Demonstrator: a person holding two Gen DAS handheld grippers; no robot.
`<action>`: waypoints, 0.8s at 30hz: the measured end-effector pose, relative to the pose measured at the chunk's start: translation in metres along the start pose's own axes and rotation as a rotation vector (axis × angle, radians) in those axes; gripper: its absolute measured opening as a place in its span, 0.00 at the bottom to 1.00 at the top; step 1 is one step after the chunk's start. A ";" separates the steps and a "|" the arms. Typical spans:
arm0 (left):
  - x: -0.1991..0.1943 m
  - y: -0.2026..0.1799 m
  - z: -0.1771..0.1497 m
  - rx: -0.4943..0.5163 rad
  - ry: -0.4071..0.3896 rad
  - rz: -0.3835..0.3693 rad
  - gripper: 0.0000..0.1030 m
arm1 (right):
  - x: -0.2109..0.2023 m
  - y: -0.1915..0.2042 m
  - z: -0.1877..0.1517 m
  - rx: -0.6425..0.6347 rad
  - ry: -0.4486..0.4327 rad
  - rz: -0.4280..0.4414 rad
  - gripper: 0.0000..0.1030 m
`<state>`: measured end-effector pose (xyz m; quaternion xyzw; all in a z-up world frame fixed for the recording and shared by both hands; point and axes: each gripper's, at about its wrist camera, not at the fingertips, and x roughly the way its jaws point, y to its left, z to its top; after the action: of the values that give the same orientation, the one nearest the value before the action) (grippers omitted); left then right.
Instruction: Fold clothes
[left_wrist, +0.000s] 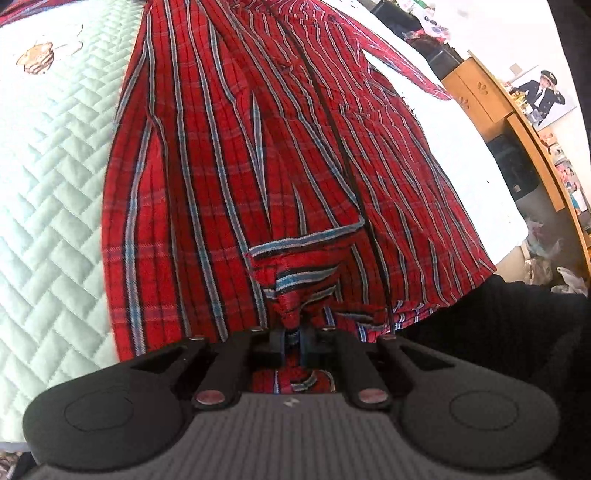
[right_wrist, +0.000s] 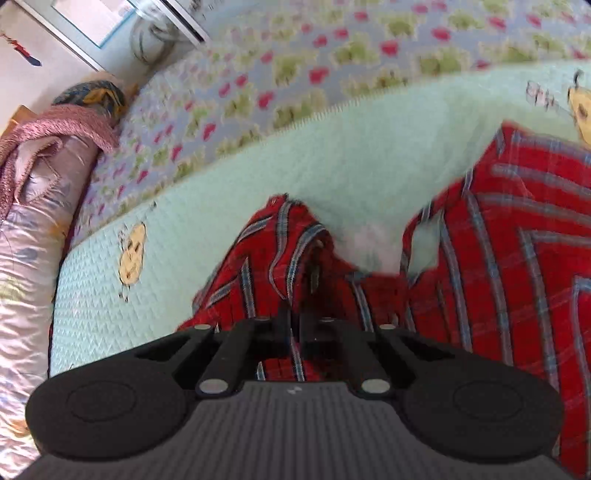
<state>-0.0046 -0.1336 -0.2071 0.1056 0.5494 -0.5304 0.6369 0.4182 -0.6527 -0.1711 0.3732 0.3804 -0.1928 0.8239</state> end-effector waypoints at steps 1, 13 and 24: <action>-0.002 -0.001 0.002 0.007 0.003 0.001 0.06 | -0.012 -0.002 0.000 0.000 -0.028 -0.003 0.04; -0.005 -0.007 0.009 0.078 0.038 0.031 0.06 | -0.096 -0.083 0.010 0.150 -0.141 -0.002 0.09; 0.005 -0.006 -0.009 0.143 0.004 0.102 0.06 | -0.149 -0.121 -0.079 0.082 -0.185 0.074 0.41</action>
<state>-0.0160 -0.1321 -0.2117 0.1797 0.5052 -0.5352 0.6528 0.2125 -0.6655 -0.1470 0.4010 0.2805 -0.2111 0.8461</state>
